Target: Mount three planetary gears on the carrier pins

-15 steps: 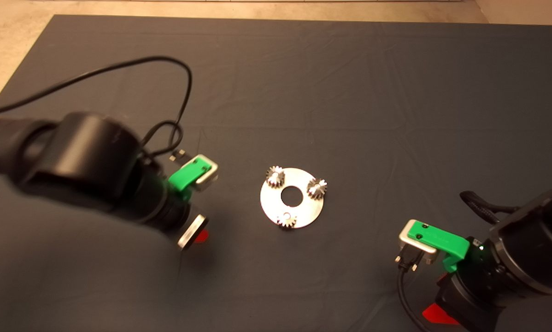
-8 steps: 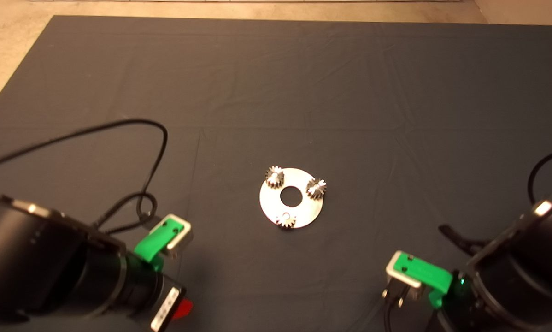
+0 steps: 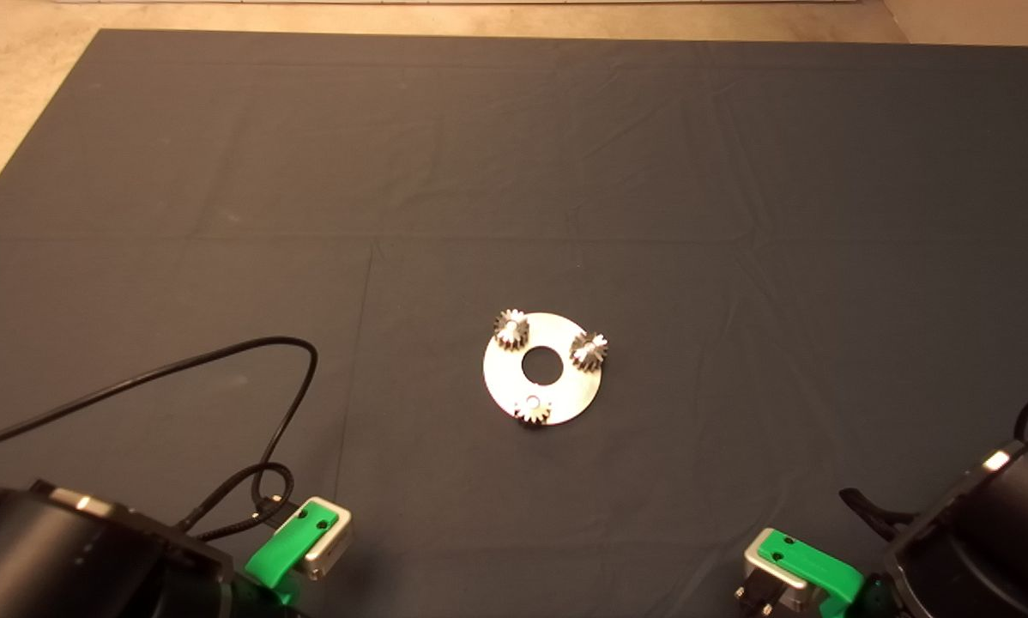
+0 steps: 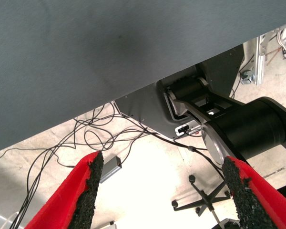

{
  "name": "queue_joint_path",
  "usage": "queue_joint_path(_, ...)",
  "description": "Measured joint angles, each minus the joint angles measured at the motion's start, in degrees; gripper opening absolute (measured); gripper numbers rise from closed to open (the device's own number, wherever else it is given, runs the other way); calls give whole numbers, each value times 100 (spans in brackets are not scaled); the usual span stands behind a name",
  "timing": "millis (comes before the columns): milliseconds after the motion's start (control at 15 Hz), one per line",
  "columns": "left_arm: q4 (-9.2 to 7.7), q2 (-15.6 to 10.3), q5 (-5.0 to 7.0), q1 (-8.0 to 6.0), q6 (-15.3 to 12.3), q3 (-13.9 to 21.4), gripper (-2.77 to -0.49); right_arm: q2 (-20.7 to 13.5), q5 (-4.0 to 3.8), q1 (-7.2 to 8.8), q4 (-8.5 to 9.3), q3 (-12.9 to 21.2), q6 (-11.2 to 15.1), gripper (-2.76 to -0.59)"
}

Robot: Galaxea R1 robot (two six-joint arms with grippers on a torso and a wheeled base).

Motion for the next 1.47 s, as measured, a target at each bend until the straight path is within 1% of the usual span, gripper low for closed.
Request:
queue_joint_path(67, 18, -17, 3, 0, -1, 0, -152, -47, 0, -1, -66, 5, -1, -191)
queue_joint_path(133, 83, -15, -2, 0, -1, 2, -152, -74, 0, -1, -169, 7, -11, -191)
queue_joint_path(267, 234, -15, 0, -2, -4, 9, -152, -123, 0, 19, -505, 11, -17, -191)
queue_joint_path(333, 303, -17, 1, -5, -6, 11, -152, -132, -2, 63, -650, 11, -17, -191)
queue_joint_path(467, 455, -17, -2, -33, -8, 11, -152, -145, 0, 121, -888, 11, -20, -191)
queue_joint_path(667, 684, -15, -2, -52, -12, 11, -152, -171, 2, 129, -1290, 11, -42, -191)
queue_joint_path(733, 795, -12, 0, -52, -15, 11, -152, -176, -2, 114, -1447, 11, -45, -191)
queue_joint_path(800, 911, -11, -2, -50, -20, 11, -152, -178, 2, 35, -1658, 11, -58, -191)
queue_joint_path(867, 1030, -9, -2, -33, -41, 11, -152, -186, 6, -82, -1811, 11, -58, -191)
queue_joint_path(933, 1170, -6, -2, 37, -96, 11, -152, -222, 17, -213, -1962, 13, -61, -191)
queue_joint_path(1000, 1294, 7, -4, 154, -128, 11, -152, -281, 11, -331, -2106, 16, -58, -191)
queue_joint_path(1067, 1454, 21, -4, 305, -166, 11, -152, -324, 13, -421, -2224, 16, -58, -191)
queue_joint_path(1133, 1558, 22, -4, 443, -217, 13, -151, -368, 11, -510, -2356, 16, -58, -191)
queue_joint_path(1200, 1634, 22, -2, 541, -262, 13, -151, -400, 11, -562, -2438, 18, -58, -191)
queue_joint_path(1333, 1739, 22, -2, 633, -304, 13, -151, -446, 13, -612, -2536, 18, -58, -191)
queue_joint_path(1467, 1809, 23, -4, 677, -325, 13, -151, -479, 5, -641, -2597, 18, -58, -191)
